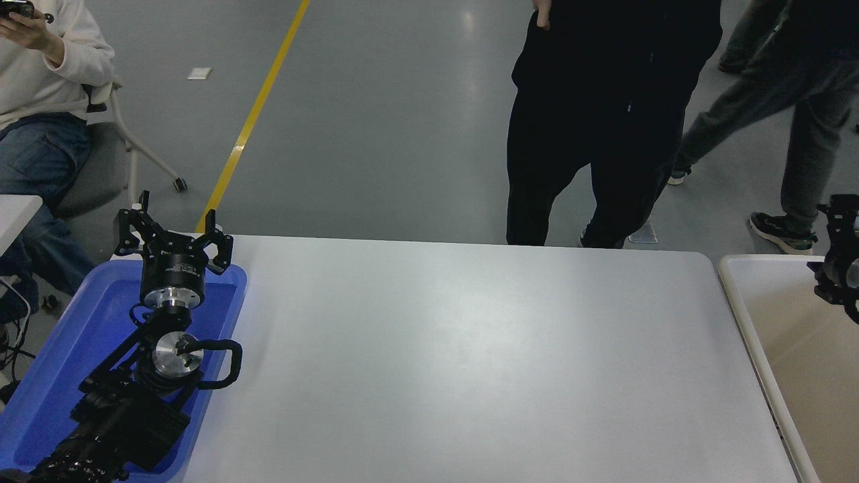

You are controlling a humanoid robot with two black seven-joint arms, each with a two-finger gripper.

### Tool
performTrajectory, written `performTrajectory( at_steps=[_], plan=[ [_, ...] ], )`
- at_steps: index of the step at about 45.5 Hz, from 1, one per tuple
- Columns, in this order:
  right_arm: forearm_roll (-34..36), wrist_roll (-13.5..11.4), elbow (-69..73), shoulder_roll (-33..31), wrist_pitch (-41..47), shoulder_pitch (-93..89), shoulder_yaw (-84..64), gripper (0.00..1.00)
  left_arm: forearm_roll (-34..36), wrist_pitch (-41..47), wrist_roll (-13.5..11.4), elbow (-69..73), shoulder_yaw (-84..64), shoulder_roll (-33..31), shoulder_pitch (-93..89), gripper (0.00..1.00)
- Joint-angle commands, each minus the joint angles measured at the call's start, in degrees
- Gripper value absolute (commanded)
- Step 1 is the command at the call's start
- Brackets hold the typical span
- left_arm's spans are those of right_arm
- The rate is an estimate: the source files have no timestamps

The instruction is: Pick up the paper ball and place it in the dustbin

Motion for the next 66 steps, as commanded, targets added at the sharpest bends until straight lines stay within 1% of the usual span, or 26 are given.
performTrajectory(
  at_steps=[1,5,11,15,20,25,31,37,40,49,66],
  plan=[
    [0.4,0.0,6.3,3.8,0.2,-1.5,12.5,1.00,0.0,0.0,0.0,0.0,0.0,0.0,0.0,0.99],
    [0.8,0.0,6.5,5.9,0.8,-2.7,15.8,1.00,0.0,0.0,0.0,0.0,0.0,0.0,0.0,0.99],
    [2.5,0.0,6.7,8.4,8.8,-4.4,19.5,1.00,0.0,0.0,0.0,0.0,0.0,0.0,0.0,0.99],
    [6.1,0.1,6.6,9.8,12.4,-5.3,20.6,1.00,0.0,0.0,0.0,0.0,0.0,0.0,0.0,0.99],
    [10.4,0.1,6.3,11.7,12.4,-5.7,20.6,1.00,0.0,0.0,0.0,0.0,0.0,0.0,0.0,0.99],
    [12.1,0.2,6.0,13.1,12.6,-6.3,20.7,1.00,0.0,0.0,0.0,0.0,0.0,0.0,0.0,0.99],
    [12.5,1.5,5.7,13.8,13.1,-7.4,20.7,1.00,0.0,0.0,0.0,0.0,0.0,0.0,0.0,0.99],
    [12.5,3.5,5.5,14.6,13.3,-8.8,20.8,1.00,0.0,0.0,0.0,0.0,0.0,0.0,0.0,0.99],
    [12.5,3.9,5.5,15.3,13.3,-9.6,21.3,1.00,0.0,0.0,0.0,0.0,0.0,0.0,0.0,0.99],
    [12.5,3.9,5.3,17.2,13.3,-11.8,24.7,1.00,0.0,0.0,0.0,0.0,0.0,0.0,0.0,0.99],
    [12.5,4.0,5.3,17.5,13.3,-12.5,25.9,1.00,0.0,0.0,0.0,0.0,0.0,0.0,0.0,0.99]
  ],
)
